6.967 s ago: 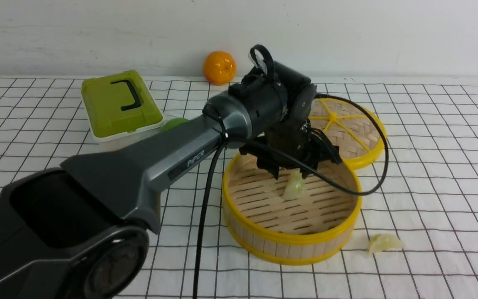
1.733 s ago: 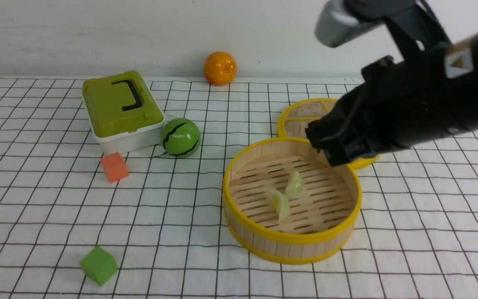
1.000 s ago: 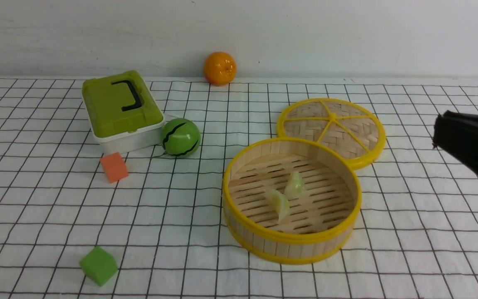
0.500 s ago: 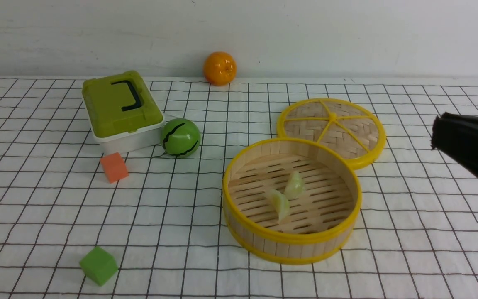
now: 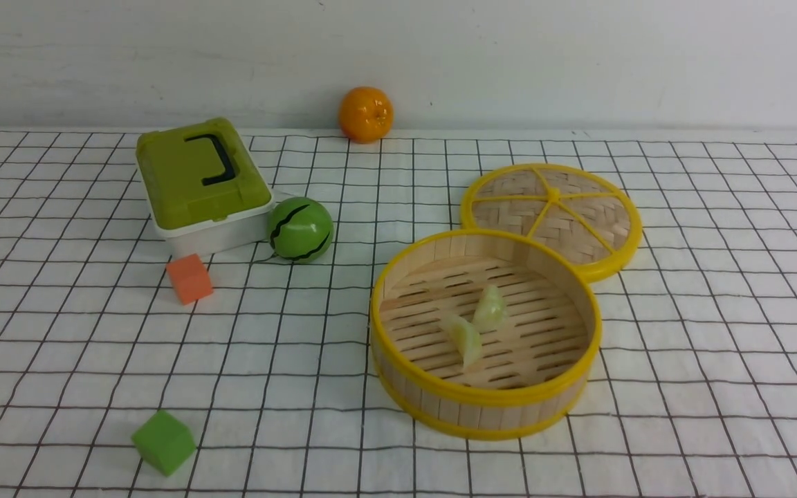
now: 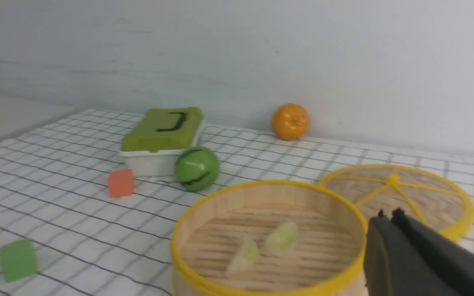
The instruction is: Put the dumplings into the steamer on the table with the white tablecloth.
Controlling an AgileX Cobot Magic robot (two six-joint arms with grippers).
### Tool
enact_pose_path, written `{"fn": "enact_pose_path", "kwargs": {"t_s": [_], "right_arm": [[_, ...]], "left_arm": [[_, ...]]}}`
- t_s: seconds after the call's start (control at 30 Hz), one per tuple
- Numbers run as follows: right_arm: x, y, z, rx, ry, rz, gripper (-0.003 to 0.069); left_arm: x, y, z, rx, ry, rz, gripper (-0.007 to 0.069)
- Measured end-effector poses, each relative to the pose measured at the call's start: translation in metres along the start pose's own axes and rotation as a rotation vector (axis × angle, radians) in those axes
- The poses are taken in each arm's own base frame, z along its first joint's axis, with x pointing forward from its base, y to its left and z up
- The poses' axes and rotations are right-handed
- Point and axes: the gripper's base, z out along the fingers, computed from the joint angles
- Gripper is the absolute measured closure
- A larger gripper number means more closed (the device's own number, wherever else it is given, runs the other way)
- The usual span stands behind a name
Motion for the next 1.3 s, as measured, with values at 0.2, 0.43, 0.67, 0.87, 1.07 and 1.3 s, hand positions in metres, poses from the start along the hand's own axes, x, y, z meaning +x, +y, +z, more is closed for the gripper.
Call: {"fn": "enact_pose_path", "kwargs": {"t_s": [0.2, 0.43, 0.67, 0.87, 1.07, 1.3], "right_arm": [[0.041, -0.019, -0.024, 0.218, -0.009, -0.042, 0.0669], [0.055, -0.032, -0.037, 0.473, 0.06, 0.085, 0.0669], [0.064, -0.034, -0.04, 0.507, 0.166, -0.004, 0.0669], [0.066, -0.032, -0.04, 0.468, 0.202, -0.026, 0.0669], [0.07, -0.03, -0.04, 0.442, 0.244, -0.021, 0.0669], [0.071, -0.03, -0.041, 0.445, 0.273, -0.014, 0.0669]], "left_arm": [[0.0, 0.0, 0.0, 0.0, 0.001, 0.0, 0.0636], [0.0, 0.0, 0.0, 0.0, 0.001, 0.0, 0.0629], [0.0, 0.0, 0.0, -0.001, 0.002, 0.0, 0.0623], [0.0, 0.0, 0.0, -0.001, 0.003, 0.0, 0.0624], [0.002, 0.0, 0.001, -0.003, 0.009, 0.0, 0.0617], [0.002, 0.001, 0.001, -0.003, 0.01, 0.0, 0.0607]]}}
